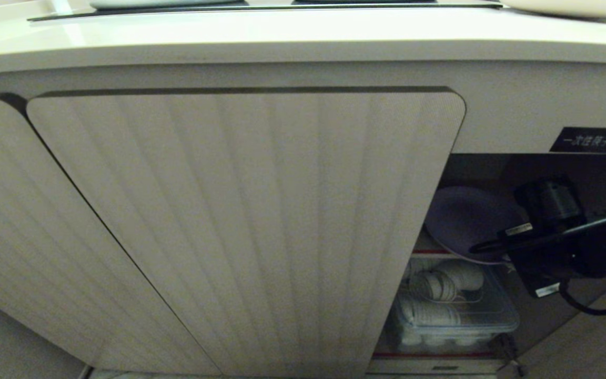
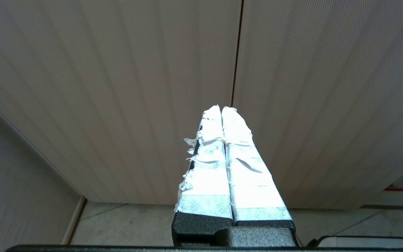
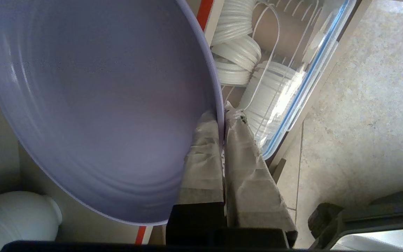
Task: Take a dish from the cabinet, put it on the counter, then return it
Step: Put it back into the cabinet
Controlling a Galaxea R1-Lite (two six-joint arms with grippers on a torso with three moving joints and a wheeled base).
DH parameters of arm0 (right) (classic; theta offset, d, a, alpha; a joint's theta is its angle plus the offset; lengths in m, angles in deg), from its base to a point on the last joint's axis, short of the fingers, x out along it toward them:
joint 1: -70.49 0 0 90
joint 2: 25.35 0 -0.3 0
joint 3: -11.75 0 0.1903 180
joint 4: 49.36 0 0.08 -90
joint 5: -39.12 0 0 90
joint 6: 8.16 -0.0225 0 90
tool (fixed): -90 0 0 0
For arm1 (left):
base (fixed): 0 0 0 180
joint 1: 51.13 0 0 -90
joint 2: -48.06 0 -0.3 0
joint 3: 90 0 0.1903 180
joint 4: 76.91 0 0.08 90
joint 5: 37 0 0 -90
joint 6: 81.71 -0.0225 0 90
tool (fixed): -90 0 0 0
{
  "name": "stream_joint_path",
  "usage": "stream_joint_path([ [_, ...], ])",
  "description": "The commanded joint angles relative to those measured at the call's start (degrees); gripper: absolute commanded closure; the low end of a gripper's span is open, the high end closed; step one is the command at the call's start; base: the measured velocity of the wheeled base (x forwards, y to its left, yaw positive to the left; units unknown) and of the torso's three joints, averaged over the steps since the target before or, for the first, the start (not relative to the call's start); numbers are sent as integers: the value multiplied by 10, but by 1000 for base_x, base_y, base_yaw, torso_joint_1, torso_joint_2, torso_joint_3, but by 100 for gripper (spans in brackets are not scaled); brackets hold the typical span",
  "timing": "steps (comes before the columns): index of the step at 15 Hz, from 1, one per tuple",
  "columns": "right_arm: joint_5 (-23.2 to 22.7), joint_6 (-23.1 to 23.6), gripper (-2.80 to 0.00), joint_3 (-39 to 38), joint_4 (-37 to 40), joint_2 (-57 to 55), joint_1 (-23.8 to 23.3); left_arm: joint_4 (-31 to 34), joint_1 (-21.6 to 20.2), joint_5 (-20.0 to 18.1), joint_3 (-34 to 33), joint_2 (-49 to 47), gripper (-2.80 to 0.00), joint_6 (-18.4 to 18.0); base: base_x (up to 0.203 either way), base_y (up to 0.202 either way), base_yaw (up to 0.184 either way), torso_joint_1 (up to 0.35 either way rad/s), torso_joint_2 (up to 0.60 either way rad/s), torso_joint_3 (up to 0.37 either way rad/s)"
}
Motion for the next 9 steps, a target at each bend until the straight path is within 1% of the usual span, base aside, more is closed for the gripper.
stream_joint_path([
  [1, 0, -5, 0, 1, -1, -3, 0, 0, 0, 0, 0, 0, 0, 0, 0, 0, 0, 0, 0, 0],
  [9, 0, -3, 0, 20, 0, -20, -1, 0, 0, 0, 0, 0, 0, 0, 0, 0, 0, 0, 0, 0],
])
